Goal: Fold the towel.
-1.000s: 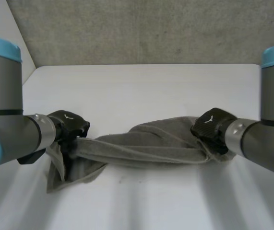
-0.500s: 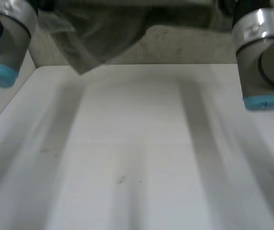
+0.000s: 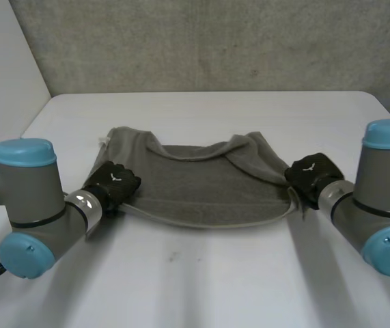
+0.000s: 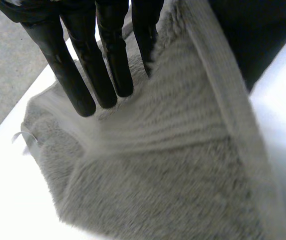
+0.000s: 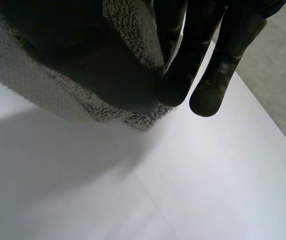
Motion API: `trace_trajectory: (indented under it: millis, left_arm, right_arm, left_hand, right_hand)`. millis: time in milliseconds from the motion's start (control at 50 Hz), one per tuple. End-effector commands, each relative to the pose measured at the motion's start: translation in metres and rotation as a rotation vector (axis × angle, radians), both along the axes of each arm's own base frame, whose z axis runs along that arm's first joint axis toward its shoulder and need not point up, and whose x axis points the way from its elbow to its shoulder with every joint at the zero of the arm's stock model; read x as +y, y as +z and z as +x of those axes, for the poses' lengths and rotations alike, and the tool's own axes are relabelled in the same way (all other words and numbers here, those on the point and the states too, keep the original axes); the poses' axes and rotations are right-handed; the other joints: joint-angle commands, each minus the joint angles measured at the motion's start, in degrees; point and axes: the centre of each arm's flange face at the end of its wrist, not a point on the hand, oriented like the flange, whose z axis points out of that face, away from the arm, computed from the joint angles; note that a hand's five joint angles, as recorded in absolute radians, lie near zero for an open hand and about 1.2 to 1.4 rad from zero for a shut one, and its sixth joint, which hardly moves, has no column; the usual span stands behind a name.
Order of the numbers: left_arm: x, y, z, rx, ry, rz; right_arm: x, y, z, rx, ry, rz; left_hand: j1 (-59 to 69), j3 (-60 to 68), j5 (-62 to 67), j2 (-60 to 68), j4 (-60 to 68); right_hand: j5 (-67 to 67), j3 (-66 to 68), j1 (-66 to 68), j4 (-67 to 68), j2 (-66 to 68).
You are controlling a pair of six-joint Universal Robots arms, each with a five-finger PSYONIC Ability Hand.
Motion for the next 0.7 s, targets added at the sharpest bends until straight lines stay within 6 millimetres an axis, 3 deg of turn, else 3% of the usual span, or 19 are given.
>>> trace_trajectory:
  millis: [20,180,380,520,560,580,600,700]
  left_arm:
    - [0.010,0.019,0.004,0.010,0.006,-0.036]
    - [0.031,0.018,0.014,-0.008,0.025,-0.023]
    - [0.028,0.011,0.032,-0.059,0.171,-0.098]
    - [0.034,0.008,0.033,-0.066,0.167,-0.086]
    - [0.040,0.007,0.033,-0.068,0.156,-0.078]
    - [0.040,0.007,0.033,-0.068,0.156,-0.078]
    - [0.043,0.006,0.032,-0.067,0.151,-0.074]
    - [0.046,0.007,0.031,-0.068,0.140,-0.070]
  right_arm:
    - [0.003,0.011,-0.019,-0.019,-0.059,-0.012]
    - [0.013,0.004,-0.027,-0.112,-0.125,0.054]
    - [0.017,-0.001,-0.031,-0.136,-0.143,0.045]
    - [0.019,-0.002,-0.030,-0.139,-0.139,0.050]
    - [0.020,-0.003,-0.029,-0.139,-0.137,0.050]
    - [0.020,-0.003,-0.029,-0.139,-0.137,0.050]
    - [0.020,-0.004,-0.029,-0.138,-0.138,0.051]
    - [0.018,-0.001,-0.029,-0.143,-0.139,0.043]
  left_hand:
    - [-2.13,-2.01,-1.98,-1.93,-1.88]
    - [-2.14,-2.02,-1.99,-1.94,-1.89]
    - [-0.80,-0.68,-0.65,-0.60,-0.55]
    - [13.84,13.96,13.99,14.04,14.09]
    - [31.74,31.86,31.90,31.95,31.99]
    - [31.84,31.96,31.99,32.04,32.09]
    - [39.98,40.10,40.13,40.18,40.22]
    - [40.06,40.18,40.21,40.26,40.31]
  right_hand:
    - [7.79,2.00,4.38,2.09,6.30]
    - [7.79,2.00,4.38,2.09,6.30]
    - [7.79,2.00,4.38,2.09,6.30]
    - [7.79,2.00,4.38,2.09,6.30]
    - [7.79,2.00,4.38,2.09,6.30]
    - [7.79,2.00,4.38,2.09,6.30]
    - [7.79,2.00,4.38,2.09,6.30]
    - [7.79,2.00,4.38,2.09,6.30]
